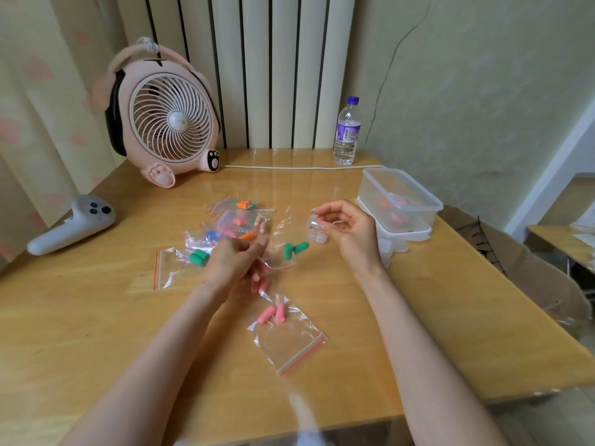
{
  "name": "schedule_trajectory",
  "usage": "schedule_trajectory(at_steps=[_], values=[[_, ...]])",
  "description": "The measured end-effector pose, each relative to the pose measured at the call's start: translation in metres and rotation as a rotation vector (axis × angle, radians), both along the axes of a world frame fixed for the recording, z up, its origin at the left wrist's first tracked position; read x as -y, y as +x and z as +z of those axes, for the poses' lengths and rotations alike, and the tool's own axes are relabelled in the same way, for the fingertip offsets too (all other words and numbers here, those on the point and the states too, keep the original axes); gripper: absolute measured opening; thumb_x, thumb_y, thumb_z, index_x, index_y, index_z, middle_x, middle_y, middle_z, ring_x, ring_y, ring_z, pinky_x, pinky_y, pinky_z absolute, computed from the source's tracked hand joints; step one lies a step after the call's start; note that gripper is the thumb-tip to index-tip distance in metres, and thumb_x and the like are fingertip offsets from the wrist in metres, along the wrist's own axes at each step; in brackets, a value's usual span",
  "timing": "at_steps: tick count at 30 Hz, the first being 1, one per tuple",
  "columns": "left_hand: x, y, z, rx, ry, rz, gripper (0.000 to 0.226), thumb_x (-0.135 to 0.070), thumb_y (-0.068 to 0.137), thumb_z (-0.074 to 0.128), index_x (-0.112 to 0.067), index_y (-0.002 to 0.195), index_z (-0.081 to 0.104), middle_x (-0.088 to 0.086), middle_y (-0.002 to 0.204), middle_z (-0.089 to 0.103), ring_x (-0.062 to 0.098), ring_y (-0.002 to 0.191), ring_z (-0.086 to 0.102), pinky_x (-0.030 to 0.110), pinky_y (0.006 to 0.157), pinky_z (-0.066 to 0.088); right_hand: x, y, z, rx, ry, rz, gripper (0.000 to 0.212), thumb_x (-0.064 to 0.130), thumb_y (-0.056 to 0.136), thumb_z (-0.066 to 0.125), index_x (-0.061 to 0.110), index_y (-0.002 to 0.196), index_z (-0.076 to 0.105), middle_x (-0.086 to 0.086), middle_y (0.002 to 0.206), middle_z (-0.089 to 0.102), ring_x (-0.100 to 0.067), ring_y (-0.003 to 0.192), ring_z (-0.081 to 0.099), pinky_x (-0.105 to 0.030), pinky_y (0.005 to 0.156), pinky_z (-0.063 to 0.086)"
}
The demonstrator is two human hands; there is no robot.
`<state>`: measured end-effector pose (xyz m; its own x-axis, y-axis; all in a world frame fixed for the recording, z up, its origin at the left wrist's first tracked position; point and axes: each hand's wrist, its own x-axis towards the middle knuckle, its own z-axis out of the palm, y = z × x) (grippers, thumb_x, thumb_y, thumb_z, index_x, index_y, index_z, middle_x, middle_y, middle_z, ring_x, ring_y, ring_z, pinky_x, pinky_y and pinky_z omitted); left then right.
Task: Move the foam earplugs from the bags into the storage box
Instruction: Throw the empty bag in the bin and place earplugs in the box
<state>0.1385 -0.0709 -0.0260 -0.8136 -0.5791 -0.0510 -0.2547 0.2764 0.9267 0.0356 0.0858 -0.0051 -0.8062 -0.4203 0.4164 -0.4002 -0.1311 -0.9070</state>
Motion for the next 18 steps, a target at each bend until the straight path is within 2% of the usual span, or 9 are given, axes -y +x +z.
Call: schedule_trajectory(at_steps=[2, 5, 7, 10, 11, 13, 14, 16, 18], values=[[0.002, -0.002, -0.002, -0.006, -0.130, 0.006, 0.035, -0.033, 0.094, 0.052, -0.006, 0.074, 0.062, 0.007, 0.052, 0.060, 0.011, 0.038, 0.050, 0.024, 0.046, 0.038, -0.001, 0.001, 0.001, -0.005, -0.010, 0.003, 0.029, -0.009, 0.075, 0.066, 0.020, 0.079, 0.065, 0.004, 0.077, 0.062, -0.004, 0.073, 0.055, -0.018, 0.073, 0.045], [0.005, -0.003, -0.005, -0.006, -0.321, 0.035, 0.033, -0.038, 0.094, 0.050, -0.014, 0.077, 0.066, -0.001, 0.063, 0.062, 0.018, 0.064, 0.059, 0.032, 0.067, 0.045, -0.001, 0.001, 0.002, -0.017, -0.022, 0.008, 0.030, -0.009, 0.075, 0.066, 0.020, 0.080, 0.066, 0.004, 0.077, 0.063, -0.004, 0.073, 0.056, -0.017, 0.072, 0.046], [0.005, -0.004, -0.005, -0.033, -0.354, 0.064, 0.035, -0.041, 0.094, 0.048, -0.017, 0.079, 0.068, -0.004, 0.067, 0.062, 0.019, 0.072, 0.060, 0.034, 0.072, 0.046, -0.001, 0.001, 0.003, -0.025, -0.026, 0.012, 0.030, -0.009, 0.074, 0.066, 0.021, 0.079, 0.066, 0.005, 0.077, 0.063, -0.004, 0.073, 0.056, -0.018, 0.072, 0.046], [0.000, -0.003, 0.002, -0.220, -0.223, 0.001, 0.031, -0.038, 0.094, 0.047, -0.019, 0.080, 0.068, -0.007, 0.069, 0.063, 0.003, 0.063, 0.058, 0.029, 0.068, 0.045, 0.001, 0.001, 0.001, -0.050, -0.018, 0.026, 0.032, -0.010, 0.073, 0.068, 0.022, 0.078, 0.065, 0.007, 0.075, 0.062, -0.005, 0.072, 0.054, -0.018, 0.071, 0.045], [-0.002, -0.001, 0.004, -0.266, -0.177, -0.062, 0.027, -0.034, 0.093, 0.050, -0.018, 0.080, 0.067, -0.006, 0.068, 0.062, 0.006, 0.060, 0.058, 0.029, 0.064, 0.045, 0.002, 0.001, 0.001, -0.054, -0.013, 0.029, 0.032, -0.010, 0.072, 0.068, 0.022, 0.078, 0.065, 0.006, 0.074, 0.062, -0.006, 0.072, 0.053, -0.016, 0.069, 0.045], [-0.006, 0.002, 0.006, -0.283, -0.098, -0.214, 0.018, -0.030, 0.088, 0.059, -0.015, 0.079, 0.064, 0.000, 0.059, 0.058, 0.024, 0.051, 0.056, 0.035, 0.047, 0.043, 0.002, 0.002, 0.001, -0.056, -0.015, 0.027, 0.031, -0.009, 0.073, 0.069, 0.021, 0.077, 0.065, 0.005, 0.073, 0.061, -0.010, 0.071, 0.052, -0.015, 0.066, 0.045], [-0.008, 0.002, 0.004, -0.261, -0.071, -0.277, 0.014, -0.029, 0.083, 0.065, -0.016, 0.078, 0.064, 0.003, 0.058, 0.059, 0.028, 0.044, 0.053, 0.035, 0.040, 0.039, 0.002, 0.003, 0.001, -0.046, -0.021, 0.029, 0.030, -0.008, 0.074, 0.069, 0.021, 0.077, 0.065, 0.005, 0.073, 0.061, -0.010, 0.069, 0.052, -0.014, 0.062, 0.045], [-0.010, 0.000, 0.001, -0.208, -0.085, -0.326, 0.006, -0.026, 0.077, 0.072, -0.023, 0.075, 0.067, 0.010, 0.072, 0.064, 0.027, 0.040, 0.048, 0.029, 0.037, 0.038, 0.002, 0.004, 0.001, -0.012, -0.030, 0.048, 0.027, -0.007, 0.076, 0.068, 0.020, 0.077, 0.065, 0.005, 0.070, 0.061, -0.007, 0.062, 0.053, -0.015, 0.052, 0.042], [-0.012, -0.003, -0.002, -0.181, -0.083, -0.293, 0.006, -0.017, 0.078, 0.072, -0.012, 0.077, 0.070, 0.013, 0.077, 0.060, 0.024, 0.037, 0.043, 0.026, 0.036, 0.036, 0.003, 0.005, 0.002, -0.003, -0.025, 0.077, 0.026, -0.007, 0.077, 0.068, 0.019, 0.079, 0.065, 0.001, 0.070, 0.060, -0.007, 0.057, 0.054, -0.016, 0.047, 0.040]])
